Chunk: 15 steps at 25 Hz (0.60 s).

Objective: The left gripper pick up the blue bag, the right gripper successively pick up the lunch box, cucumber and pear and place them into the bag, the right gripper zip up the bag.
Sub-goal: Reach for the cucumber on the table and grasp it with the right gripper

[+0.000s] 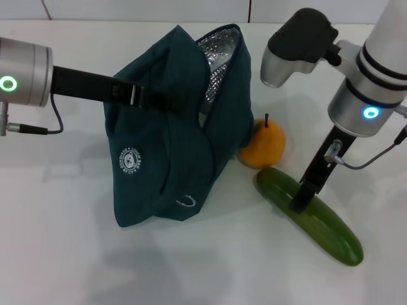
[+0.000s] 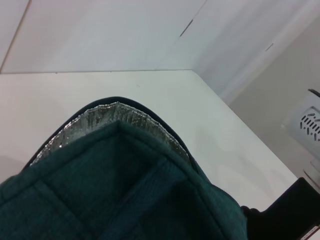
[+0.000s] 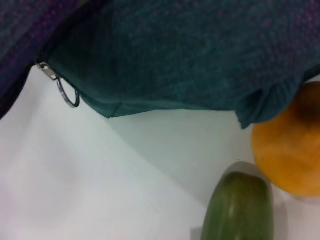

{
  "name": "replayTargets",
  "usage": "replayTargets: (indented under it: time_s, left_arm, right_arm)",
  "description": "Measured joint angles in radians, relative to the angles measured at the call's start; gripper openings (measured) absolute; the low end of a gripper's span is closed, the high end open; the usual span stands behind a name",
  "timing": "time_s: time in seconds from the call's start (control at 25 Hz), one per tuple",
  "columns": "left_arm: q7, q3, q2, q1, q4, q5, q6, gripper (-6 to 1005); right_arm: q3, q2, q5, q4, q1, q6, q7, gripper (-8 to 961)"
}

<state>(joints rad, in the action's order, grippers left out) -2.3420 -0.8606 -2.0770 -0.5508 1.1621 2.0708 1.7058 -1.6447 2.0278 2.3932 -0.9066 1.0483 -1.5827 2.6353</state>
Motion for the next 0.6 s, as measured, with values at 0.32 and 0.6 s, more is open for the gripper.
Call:
replayTargets:
  time_s: [0.32,0.6]
  left_arm:
    - [0.001,0.0,0.0,-0.001,-0.002,-0.001,0.0,39]
    - [0.011,0.0,0.0,-0.006,-0.004,-0.001,0.0,39]
  right_arm:
    - [-0.049,0.0,-0.022,0.028,0.004,0.043,0.0,825]
    - [-0.085,0.0,-0.03,0.044,0.006,0.064,-0.001,825]
